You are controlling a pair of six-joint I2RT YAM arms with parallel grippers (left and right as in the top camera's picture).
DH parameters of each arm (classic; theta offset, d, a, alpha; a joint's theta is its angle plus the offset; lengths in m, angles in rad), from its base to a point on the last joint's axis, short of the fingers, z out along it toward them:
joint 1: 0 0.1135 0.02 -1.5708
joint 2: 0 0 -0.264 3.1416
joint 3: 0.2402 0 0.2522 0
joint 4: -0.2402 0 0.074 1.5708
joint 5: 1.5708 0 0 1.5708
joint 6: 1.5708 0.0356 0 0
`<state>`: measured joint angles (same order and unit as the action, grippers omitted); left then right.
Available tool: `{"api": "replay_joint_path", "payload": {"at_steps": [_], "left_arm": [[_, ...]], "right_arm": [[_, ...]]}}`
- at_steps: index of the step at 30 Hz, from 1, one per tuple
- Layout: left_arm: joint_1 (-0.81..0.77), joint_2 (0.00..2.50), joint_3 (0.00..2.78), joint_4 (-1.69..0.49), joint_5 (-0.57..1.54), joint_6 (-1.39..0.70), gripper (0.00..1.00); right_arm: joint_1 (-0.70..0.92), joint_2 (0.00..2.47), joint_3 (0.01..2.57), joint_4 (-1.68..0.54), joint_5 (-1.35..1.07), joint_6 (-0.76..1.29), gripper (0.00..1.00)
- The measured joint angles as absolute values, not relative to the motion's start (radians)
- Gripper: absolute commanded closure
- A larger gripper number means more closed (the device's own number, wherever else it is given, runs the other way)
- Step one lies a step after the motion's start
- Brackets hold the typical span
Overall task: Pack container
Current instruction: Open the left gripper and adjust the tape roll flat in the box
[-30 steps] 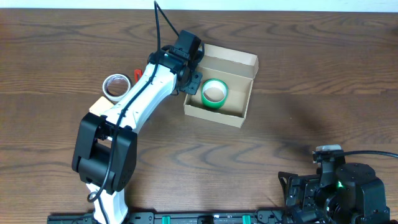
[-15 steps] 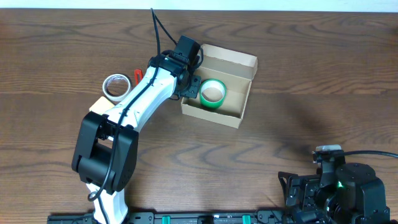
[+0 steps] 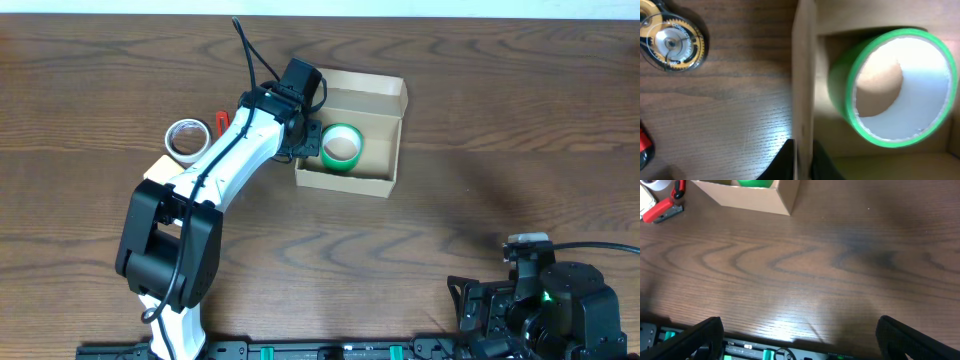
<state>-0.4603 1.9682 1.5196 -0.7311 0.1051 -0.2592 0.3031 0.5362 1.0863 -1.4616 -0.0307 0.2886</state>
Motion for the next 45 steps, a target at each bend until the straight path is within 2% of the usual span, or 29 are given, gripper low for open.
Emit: {"api": "replay_joint_path", "payload": {"at_steps": [4, 6, 8, 11, 12, 18, 28, 45], "left_arm": [[-0.460, 1.967, 1.520, -0.733, 0.105, -0.267, 0.68], [-0.460, 1.962, 1.520, -0.733, 0.105, -0.265, 0.66], [-0.460, 1.947, 1.520, -0.733, 0.105, -0.266, 0.69], [-0.461, 1.899, 1.520, -0.717, 0.104, -0.269, 0.92], [-0.463, 1.877, 1.520, -0.703, 0.103, -0.265, 0.94], [-0.520, 1.793, 1.545, -0.646, 0.112, -0.167, 0.94], [-0.575, 1.931, 1.547, -0.647, 0.190, -0.030, 0.94], [-0.572, 2.077, 1.547, -0.545, 0.152, 0.005, 0.94]], "right_arm": [[0.303, 0.536, 1.086, -1.462, -0.030, 0.289, 0.01], [0.303, 0.536, 1.086, -1.462, -0.030, 0.289, 0.01], [0.303, 0.536, 1.086, -1.462, -0.030, 0.289, 0.01], [0.303, 0.536, 1.086, -1.462, -0.031, 0.289, 0.01], [0.303, 0.536, 1.086, -1.462, -0.030, 0.289, 0.01], [0.303, 0.536, 1.086, -1.462, -0.031, 0.289, 0.01], [0.303, 0.536, 1.086, -1.462, -0.030, 0.289, 0.01], [0.303, 0.536, 1.086, -1.462, -0.031, 0.289, 0.01]]}}
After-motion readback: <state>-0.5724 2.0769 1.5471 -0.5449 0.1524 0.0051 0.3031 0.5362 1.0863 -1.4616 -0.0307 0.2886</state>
